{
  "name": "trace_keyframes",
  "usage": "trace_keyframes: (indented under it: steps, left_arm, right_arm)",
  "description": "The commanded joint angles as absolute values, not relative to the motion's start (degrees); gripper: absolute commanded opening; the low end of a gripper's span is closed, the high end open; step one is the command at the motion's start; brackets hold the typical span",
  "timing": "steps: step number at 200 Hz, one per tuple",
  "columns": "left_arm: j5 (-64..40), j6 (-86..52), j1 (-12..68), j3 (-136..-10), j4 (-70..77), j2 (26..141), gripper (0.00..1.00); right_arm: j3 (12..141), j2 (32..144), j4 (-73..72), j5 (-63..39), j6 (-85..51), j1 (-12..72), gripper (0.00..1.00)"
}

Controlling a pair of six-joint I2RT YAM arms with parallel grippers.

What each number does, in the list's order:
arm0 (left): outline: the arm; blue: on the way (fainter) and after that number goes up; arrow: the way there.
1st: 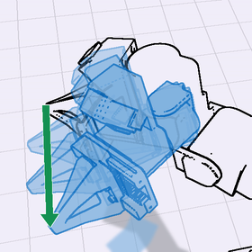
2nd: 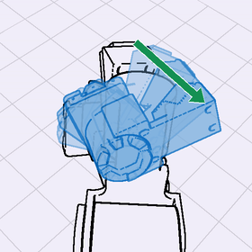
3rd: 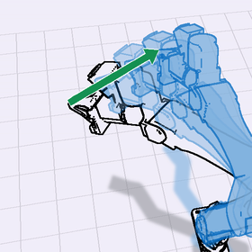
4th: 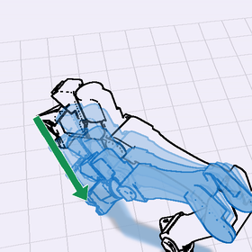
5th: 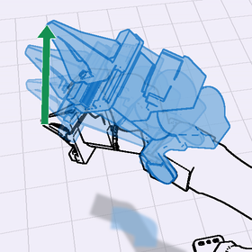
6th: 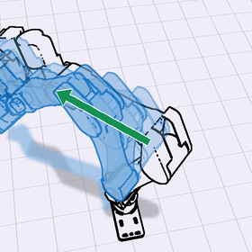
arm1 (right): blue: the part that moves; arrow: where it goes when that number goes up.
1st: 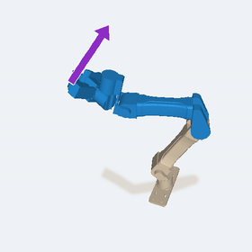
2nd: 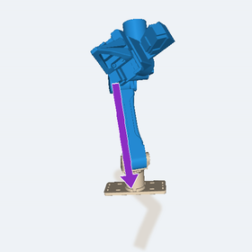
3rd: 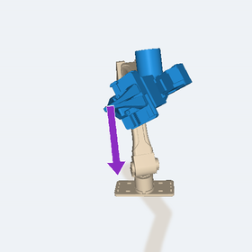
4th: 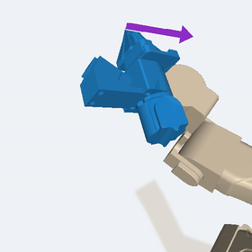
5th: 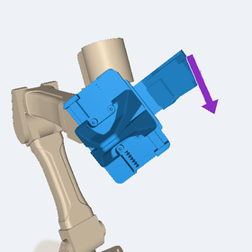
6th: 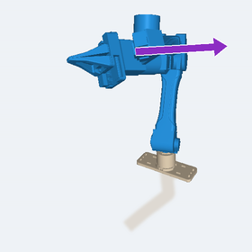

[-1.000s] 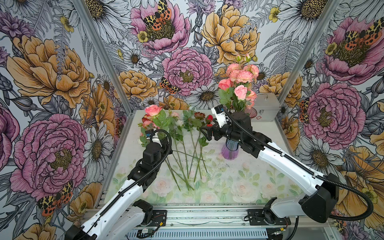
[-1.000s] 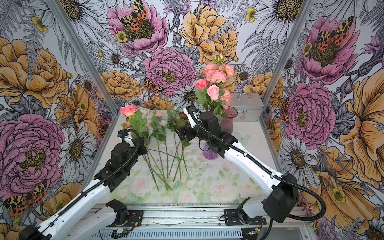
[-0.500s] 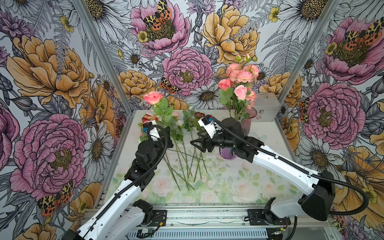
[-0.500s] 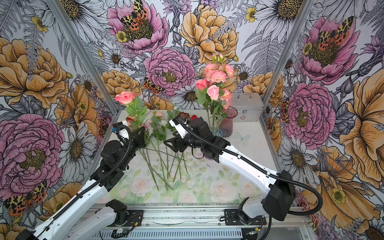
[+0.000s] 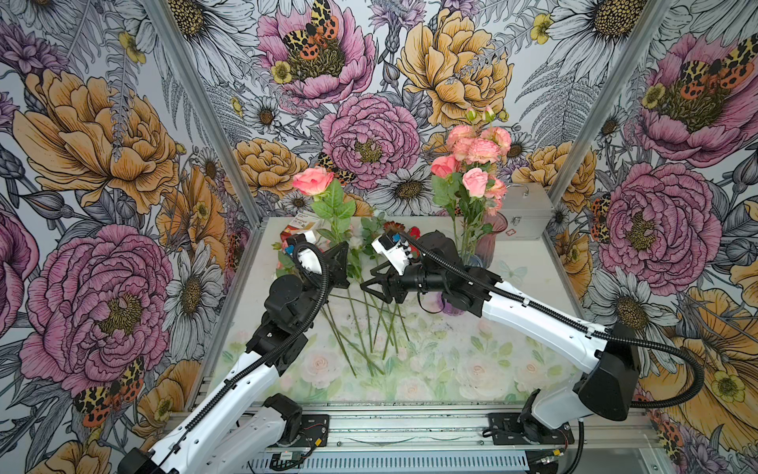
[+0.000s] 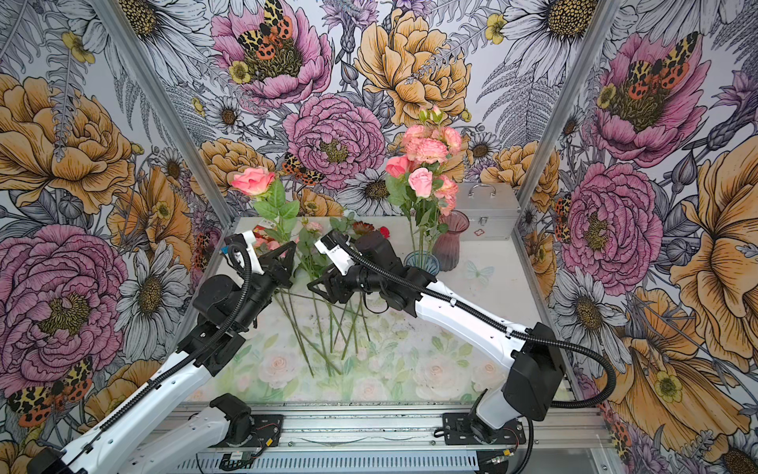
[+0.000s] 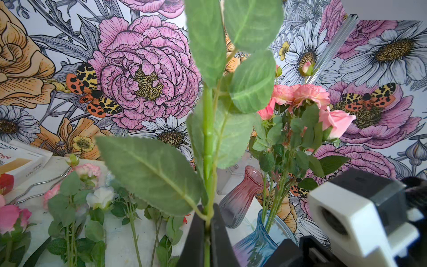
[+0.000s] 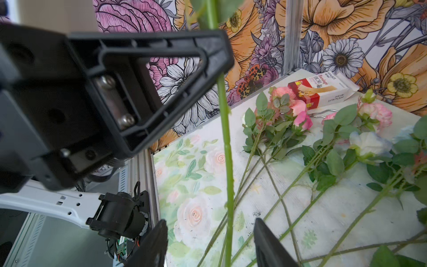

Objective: Place the pink flowers into the vase
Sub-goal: Place the flower in the vase.

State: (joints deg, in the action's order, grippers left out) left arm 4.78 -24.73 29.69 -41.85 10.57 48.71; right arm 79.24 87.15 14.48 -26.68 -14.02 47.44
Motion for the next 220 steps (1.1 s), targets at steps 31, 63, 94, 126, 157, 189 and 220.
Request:
trace_keyframes:
  steps: [31, 63, 94, 126, 157, 189, 220]
  left_arm:
    - [3.52, -26.02, 30.92, -42.53, 13.54, 48.80, 0.00]
    - [3.25, -26.40, 30.94, -42.41, 13.45, 48.09, 0.00]
    - [2.55, -26.82, 30.99, -42.14, 13.48, 47.99, 0.00]
    - [2.20, -27.14, 31.54, -41.84, 13.53, 47.99, 0.00]
    - [2.12, -27.79, 31.72, -41.15, 13.62, 47.64, 0.00]
    - [2.18, -27.73, 31.73, -41.22, 13.47, 47.20, 0.00]
    - [2.29, -28.03, 31.74, -41.47, 12.45, 47.37, 0.01]
  right_arm:
    - [84.19, 90.70, 13.54, -27.17, -15.08, 47.49, 0.53]
    - [84.64, 91.58, 13.58, -26.76, -15.16, 47.72, 0.49]
    - [85.70, 91.93, 13.54, -26.20, -15.03, 47.72, 0.43]
    - [87.38, 92.95, 13.62, -26.02, -14.63, 47.72, 0.37]
    - [88.57, 94.25, 13.76, -25.95, -14.41, 47.72, 0.29]
    - [88.81, 94.99, 13.64, -25.30, -14.50, 47.72, 0.15]
    - [89.05, 94.45, 13.84, -23.99, -14.29, 47.72, 0.04]
